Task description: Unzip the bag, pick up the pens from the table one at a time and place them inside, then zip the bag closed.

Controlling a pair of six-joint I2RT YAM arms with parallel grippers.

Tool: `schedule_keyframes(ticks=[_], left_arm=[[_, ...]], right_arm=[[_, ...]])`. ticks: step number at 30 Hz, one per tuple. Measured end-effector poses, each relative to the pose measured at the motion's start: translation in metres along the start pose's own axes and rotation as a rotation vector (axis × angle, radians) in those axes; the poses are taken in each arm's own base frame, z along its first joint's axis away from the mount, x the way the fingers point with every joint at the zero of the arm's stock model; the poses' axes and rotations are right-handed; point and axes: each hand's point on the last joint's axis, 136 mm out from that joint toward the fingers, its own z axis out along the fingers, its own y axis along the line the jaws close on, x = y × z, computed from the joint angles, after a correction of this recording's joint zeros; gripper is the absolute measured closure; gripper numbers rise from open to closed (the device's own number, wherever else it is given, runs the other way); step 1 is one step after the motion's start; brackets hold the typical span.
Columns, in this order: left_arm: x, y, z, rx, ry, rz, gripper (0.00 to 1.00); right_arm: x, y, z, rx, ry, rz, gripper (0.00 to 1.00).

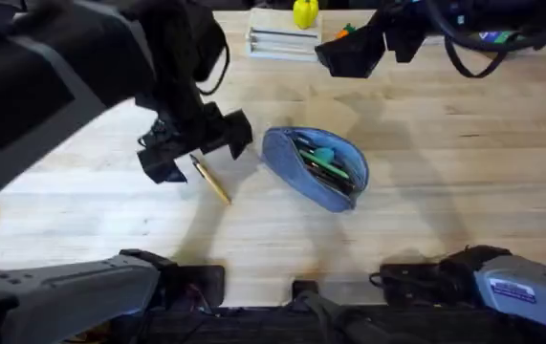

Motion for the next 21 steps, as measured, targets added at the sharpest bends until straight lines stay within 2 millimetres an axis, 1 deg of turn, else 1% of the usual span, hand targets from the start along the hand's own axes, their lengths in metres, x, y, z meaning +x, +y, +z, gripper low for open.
schedule_keyframes(ticks=[1, 2, 6, 10, 13, 18, 21], left_arm=[[0.002, 0.001, 0.008, 0.0, 0.009, -0.013, 0.007], [0.004, -0.001, 0.023, 0.015, 0.008, -0.036, 0.007], [0.009, -0.002, 0.039, 0.015, 0.007, -0.067, 0.008], [0.023, 0.009, 0.054, -0.038, 0.022, -0.12, 0.008], [0.025, 0.013, 0.061, -0.062, 0.001, -0.144, 0.007], [0.023, 0.005, 0.065, -0.031, -0.036, -0.146, 0.008], [0.024, 0.003, 0.066, -0.017, -0.05, -0.143, 0.005]], right_arm=[[0.0, 0.0, 0.0, 0.0, 0.0, 0.0, 0.004], [0.0, 0.0, 0.0, 0.0, 0.0, 0.0, 0.004], [0.0, 0.0, 0.0, 0.0, 0.0, 0.0, 0.004], [0.0, 0.0, 0.0, 0.0, 0.0, 0.0, 0.004], [0.0, 0.0, 0.0, 0.0, 0.0, 0.0, 0.004], [0.0, 0.0, 0.0, 0.0, 0.0, 0.0, 0.004], [0.0, 0.0, 0.0, 0.0, 0.0, 0.0, 0.004]])
